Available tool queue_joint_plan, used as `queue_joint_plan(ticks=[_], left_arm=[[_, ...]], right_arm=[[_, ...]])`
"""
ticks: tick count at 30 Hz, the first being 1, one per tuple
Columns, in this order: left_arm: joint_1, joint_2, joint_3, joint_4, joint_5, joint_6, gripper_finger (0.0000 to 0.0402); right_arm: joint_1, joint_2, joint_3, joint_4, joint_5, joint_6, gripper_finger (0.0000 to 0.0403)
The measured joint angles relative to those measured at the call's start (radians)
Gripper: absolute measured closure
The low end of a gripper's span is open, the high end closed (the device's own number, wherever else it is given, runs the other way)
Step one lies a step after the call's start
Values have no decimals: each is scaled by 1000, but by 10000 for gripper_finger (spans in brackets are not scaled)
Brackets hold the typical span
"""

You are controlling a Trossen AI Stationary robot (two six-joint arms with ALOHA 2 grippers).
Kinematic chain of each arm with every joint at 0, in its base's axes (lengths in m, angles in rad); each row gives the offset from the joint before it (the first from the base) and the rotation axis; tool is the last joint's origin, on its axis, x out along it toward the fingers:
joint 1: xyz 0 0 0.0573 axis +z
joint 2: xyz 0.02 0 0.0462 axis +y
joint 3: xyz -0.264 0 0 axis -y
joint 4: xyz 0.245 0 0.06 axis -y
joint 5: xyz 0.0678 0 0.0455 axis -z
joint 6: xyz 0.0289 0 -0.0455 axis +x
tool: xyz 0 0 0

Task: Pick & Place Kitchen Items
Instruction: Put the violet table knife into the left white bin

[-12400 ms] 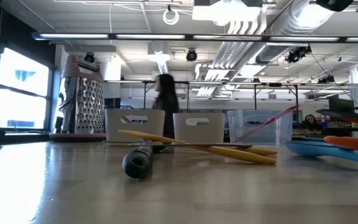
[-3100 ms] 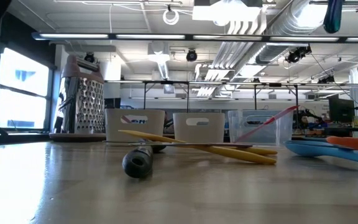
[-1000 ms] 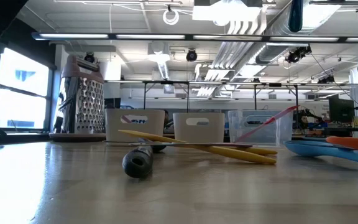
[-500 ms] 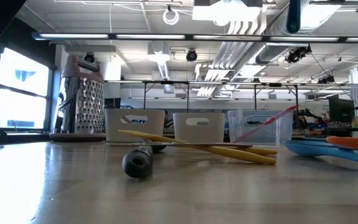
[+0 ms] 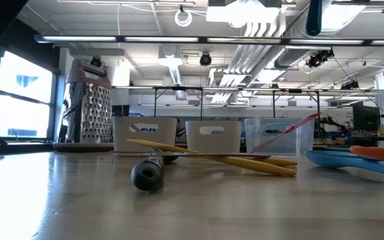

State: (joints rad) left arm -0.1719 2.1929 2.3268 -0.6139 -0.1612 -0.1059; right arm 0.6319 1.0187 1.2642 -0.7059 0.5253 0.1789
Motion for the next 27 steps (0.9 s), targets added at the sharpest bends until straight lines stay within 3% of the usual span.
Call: queue_joint_plan(ticks=[10,20,27], left_arm=[[0,0,0,-24,22,-4,394],[3,0,0,-45,13,-6,394],[5,0,0,-51,11,-27,394]], right_arm=[[-5,0,0,-6,-29,-1,387],[-18,1,0,1,-41,8,272],[-18,-1,0,2,111,-22,211]])
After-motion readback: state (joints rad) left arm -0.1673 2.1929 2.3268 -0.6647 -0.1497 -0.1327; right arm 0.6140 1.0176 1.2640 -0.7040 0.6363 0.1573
